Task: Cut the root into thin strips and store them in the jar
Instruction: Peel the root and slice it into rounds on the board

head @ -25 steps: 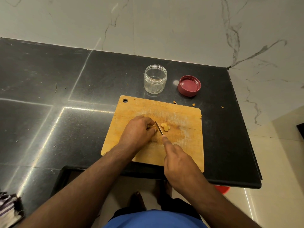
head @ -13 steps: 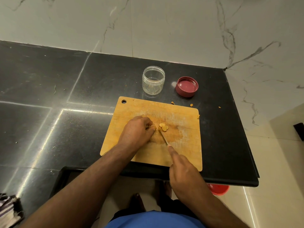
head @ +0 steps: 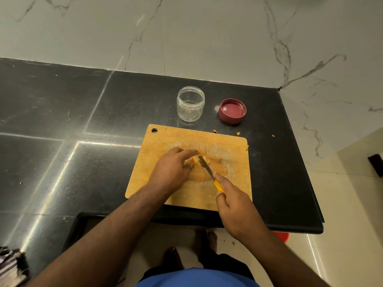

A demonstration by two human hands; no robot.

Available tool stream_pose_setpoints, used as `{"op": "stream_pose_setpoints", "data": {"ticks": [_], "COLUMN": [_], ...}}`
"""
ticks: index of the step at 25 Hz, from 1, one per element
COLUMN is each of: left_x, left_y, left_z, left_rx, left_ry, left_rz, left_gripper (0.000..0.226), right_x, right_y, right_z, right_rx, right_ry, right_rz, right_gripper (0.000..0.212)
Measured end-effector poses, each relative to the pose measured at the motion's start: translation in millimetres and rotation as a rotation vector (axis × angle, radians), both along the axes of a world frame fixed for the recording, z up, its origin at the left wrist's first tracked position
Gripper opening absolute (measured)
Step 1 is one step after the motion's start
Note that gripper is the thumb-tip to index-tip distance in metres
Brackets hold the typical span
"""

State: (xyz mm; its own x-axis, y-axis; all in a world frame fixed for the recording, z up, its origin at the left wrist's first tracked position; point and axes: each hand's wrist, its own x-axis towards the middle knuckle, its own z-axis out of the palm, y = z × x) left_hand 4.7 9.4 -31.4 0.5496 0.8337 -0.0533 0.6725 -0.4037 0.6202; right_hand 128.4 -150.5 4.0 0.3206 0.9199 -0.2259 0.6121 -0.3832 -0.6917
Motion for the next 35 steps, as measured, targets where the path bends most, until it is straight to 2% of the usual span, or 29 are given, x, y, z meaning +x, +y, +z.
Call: {"op": "stream_pose_setpoints", "data": {"ticks": [4, 10, 14, 23, 28, 35], "left_x": [4, 2, -1, 1, 2, 3], "left_y": [1, 2, 2, 2, 2, 2], "left_z": [-2, -4, -8, -5, -5, -6], "left_rx": [0.031, -0.018, -0.020, -0.020, 0.003, 0.020], "left_ry": [0.054, 0.028, -0.015, -0.004, 0.005, 0.015], "left_rz": [-0.030, 0.033, 0.112, 0.137, 0.131, 0.109], "left_gripper": [0.046, 0.044, 0.039, 0.035, 0.032, 0.031], "right_x": [3, 9, -3, -15, -25, -27], "right_y": [-4, -6, -1, 11, 10, 27], "right_z": [3, -2, -2, -8, -8, -4], "right_rx": [-0.020, 0.055, 0.043, 0.000, -0.033, -0.116], "right_ry": [-0.146, -0.053, -0.037, -0.112, -0.255, -0.238], "right_rz": [0.057, -0.003, 0.050, 0.117, 0.175, 0.183], "right_gripper": [0.054, 0.053, 0.053, 0.055, 0.060, 0.064]}}
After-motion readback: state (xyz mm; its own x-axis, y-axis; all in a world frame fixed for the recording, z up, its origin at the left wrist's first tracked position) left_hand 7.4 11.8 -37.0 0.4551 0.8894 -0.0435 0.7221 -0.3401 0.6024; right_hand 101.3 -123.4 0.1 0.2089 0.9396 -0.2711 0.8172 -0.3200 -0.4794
